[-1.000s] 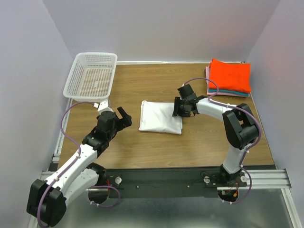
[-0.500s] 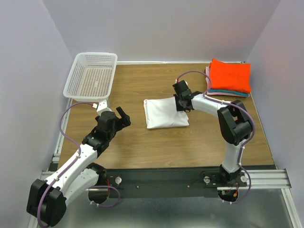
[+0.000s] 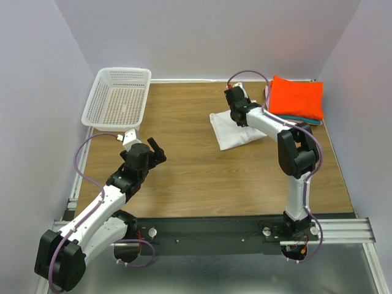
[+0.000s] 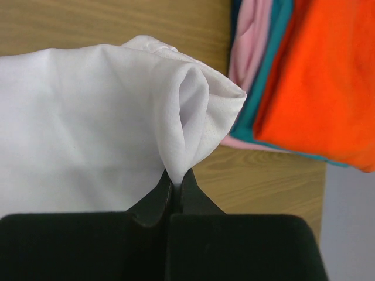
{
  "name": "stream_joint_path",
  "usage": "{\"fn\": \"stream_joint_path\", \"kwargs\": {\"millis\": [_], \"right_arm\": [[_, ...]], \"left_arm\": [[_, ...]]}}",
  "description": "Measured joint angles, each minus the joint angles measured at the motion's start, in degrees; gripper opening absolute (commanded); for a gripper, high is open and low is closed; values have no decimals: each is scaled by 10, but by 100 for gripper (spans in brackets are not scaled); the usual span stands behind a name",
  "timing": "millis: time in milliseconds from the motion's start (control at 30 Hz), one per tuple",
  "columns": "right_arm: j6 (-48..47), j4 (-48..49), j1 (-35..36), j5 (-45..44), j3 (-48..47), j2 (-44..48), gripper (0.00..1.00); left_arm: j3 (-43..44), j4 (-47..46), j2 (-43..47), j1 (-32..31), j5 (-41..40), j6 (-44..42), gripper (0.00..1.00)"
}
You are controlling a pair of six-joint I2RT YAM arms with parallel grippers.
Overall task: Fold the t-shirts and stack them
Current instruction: Neatly place the folded tshirt to the corner
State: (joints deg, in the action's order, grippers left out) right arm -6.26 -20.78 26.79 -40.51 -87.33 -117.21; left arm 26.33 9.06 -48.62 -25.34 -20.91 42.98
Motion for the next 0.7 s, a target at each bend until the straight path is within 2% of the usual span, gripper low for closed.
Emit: {"fn": "stream_joint_path", "kwargs": {"millis": [333,700], "right_arm": [[-87,3,-42,-74,-144,-58,1],[-184,10,-73,-118,-224,-87,1]], "left_arm": [[7,5,-7,1,-30,0,98],[34,7,-33,3,-55,-1,98]]}}
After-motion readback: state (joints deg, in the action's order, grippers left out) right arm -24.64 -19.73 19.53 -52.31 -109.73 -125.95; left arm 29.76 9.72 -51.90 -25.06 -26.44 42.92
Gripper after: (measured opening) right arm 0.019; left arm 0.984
